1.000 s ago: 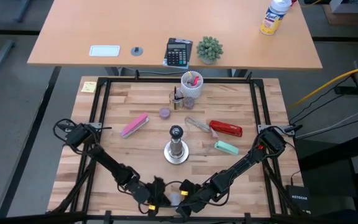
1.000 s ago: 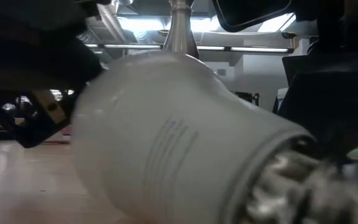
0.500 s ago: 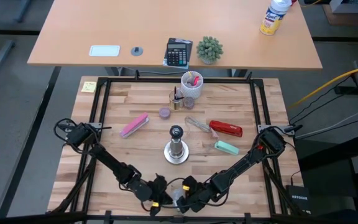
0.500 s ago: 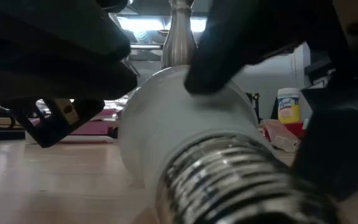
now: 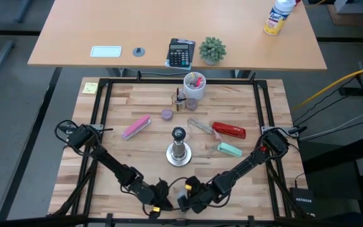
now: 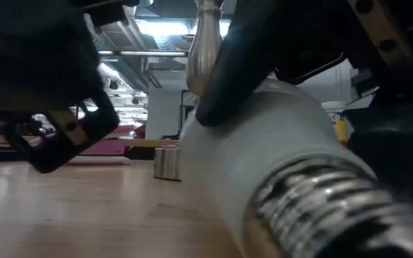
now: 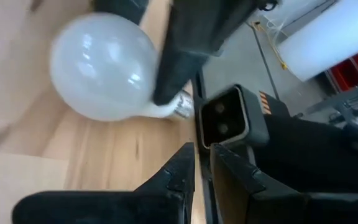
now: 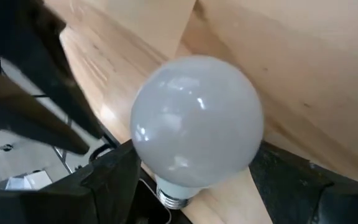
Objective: Screw lightbulb
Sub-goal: Insert the lightbulb into the lamp socket
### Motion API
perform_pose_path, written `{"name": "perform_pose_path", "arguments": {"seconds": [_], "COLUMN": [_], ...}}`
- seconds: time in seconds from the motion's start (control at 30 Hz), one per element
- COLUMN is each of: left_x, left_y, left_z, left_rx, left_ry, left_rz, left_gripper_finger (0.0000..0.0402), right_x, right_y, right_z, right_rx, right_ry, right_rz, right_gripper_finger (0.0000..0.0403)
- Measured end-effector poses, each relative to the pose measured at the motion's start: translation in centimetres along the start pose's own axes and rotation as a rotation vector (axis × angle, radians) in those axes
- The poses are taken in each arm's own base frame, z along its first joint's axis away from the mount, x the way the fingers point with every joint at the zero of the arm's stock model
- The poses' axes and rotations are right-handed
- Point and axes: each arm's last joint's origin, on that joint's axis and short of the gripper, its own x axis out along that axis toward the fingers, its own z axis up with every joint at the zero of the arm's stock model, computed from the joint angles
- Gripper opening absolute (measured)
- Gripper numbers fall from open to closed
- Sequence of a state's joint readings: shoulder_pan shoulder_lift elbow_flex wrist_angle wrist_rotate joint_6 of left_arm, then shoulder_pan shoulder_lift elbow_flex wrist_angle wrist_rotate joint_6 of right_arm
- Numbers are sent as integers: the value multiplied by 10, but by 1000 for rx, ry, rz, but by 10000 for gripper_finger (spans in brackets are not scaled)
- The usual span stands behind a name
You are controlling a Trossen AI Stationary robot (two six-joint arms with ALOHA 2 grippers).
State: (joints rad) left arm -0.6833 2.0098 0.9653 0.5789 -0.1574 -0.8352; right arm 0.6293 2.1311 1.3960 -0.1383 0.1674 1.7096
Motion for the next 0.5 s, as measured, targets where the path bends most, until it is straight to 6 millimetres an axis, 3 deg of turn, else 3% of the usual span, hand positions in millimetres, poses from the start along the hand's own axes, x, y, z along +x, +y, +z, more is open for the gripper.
{"name": "perform_pose_path", "arguments": {"seconds": [0.5], "left_x": [0], "left_y": [1], "left_z": [1], "left_rx": [53], "left_ry": [-1], "left_rz": [3], "left_gripper_finger": [45], "right_x": [2], "right_y": [-5], "right_z": [26], "right_rx": [48], "right_ry": [13], "right_rz": [-101], "right_gripper_finger": [291]}}
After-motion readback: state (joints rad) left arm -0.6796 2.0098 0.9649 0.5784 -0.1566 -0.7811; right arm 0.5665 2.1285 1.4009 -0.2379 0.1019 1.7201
